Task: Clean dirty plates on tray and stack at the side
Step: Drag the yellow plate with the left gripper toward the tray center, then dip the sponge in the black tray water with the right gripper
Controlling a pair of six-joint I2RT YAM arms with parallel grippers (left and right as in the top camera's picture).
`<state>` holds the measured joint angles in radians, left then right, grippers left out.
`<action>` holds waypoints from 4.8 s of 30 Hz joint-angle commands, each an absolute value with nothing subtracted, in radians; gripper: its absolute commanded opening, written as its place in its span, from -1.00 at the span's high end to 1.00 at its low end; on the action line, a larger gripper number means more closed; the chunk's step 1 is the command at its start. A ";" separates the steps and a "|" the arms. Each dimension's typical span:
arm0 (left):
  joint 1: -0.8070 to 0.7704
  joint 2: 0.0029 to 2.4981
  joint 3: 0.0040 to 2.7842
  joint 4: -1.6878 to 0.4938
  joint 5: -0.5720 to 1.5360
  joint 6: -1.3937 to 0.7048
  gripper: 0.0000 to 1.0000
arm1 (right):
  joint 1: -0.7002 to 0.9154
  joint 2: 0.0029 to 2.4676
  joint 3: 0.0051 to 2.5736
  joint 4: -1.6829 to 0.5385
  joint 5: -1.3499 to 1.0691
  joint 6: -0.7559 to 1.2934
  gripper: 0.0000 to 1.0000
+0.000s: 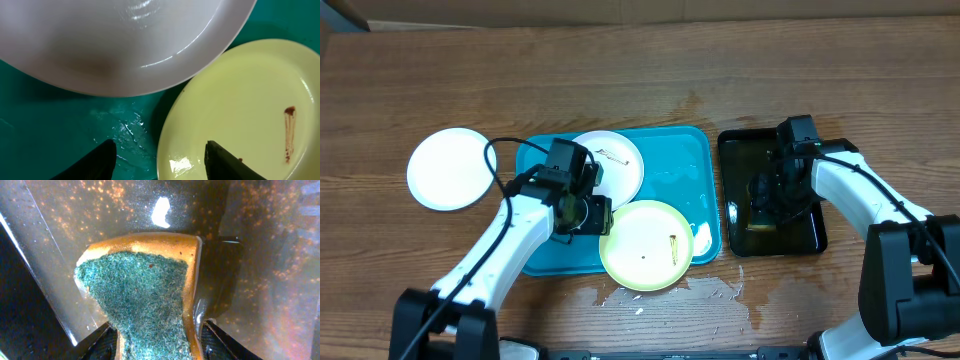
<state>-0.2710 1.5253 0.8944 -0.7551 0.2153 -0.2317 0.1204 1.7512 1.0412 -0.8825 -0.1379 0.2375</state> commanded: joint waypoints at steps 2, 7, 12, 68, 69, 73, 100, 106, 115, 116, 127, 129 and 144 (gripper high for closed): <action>-0.296 1.599 0.879 -0.735 0.289 -0.213 -0.15 | 0.125 1.730 1.044 -0.881 -0.131 0.236 -0.10; -0.316 1.682 0.879 -0.669 0.282 -0.214 0.09 | 0.125 1.730 1.044 -0.887 -0.131 0.236 -0.11; -0.315 1.692 0.880 -0.656 0.282 -0.233 0.76 | 0.125 1.730 1.044 -0.888 -0.131 0.236 -0.11; -0.515 1.503 0.933 -0.650 -0.220 -0.495 0.92 | 0.119 1.730 1.037 -0.946 -0.108 0.268 -0.25; -0.515 1.503 0.933 -0.649 -0.219 -0.495 0.92 | 0.119 1.730 1.037 -0.955 -0.115 0.267 -0.25; -0.515 1.503 0.933 -0.641 -0.220 -0.495 0.92 | 0.119 1.730 1.026 -0.976 -0.124 0.270 0.17; -0.516 1.503 0.933 -0.638 -0.218 -0.495 0.91 | 0.118 1.730 1.024 -0.733 -0.080 0.255 0.59; -0.516 1.503 0.933 -0.644 -0.218 -0.495 0.92 | 0.118 1.730 1.111 -0.854 -0.103 0.256 -0.32; -0.516 1.503 0.933 -0.645 -0.218 -0.495 0.92 | 0.119 1.730 1.054 -0.902 -0.106 0.260 -0.31; -0.516 1.503 0.933 -0.644 -0.217 -0.495 0.91 | 0.119 1.730 1.036 -0.886 -0.106 0.260 -0.31; -0.510 1.503 0.933 -0.642 -0.220 -0.495 0.92 | 0.118 1.722 1.071 -0.858 -0.167 0.255 0.87; -0.510 1.503 0.933 -0.639 -0.220 -0.495 0.92 | 0.118 1.706 1.159 -0.928 -0.198 0.250 0.92; -0.511 1.503 0.933 -0.569 -0.216 -0.501 0.92 | 0.119 1.567 1.335 -1.158 -0.171 0.213 0.92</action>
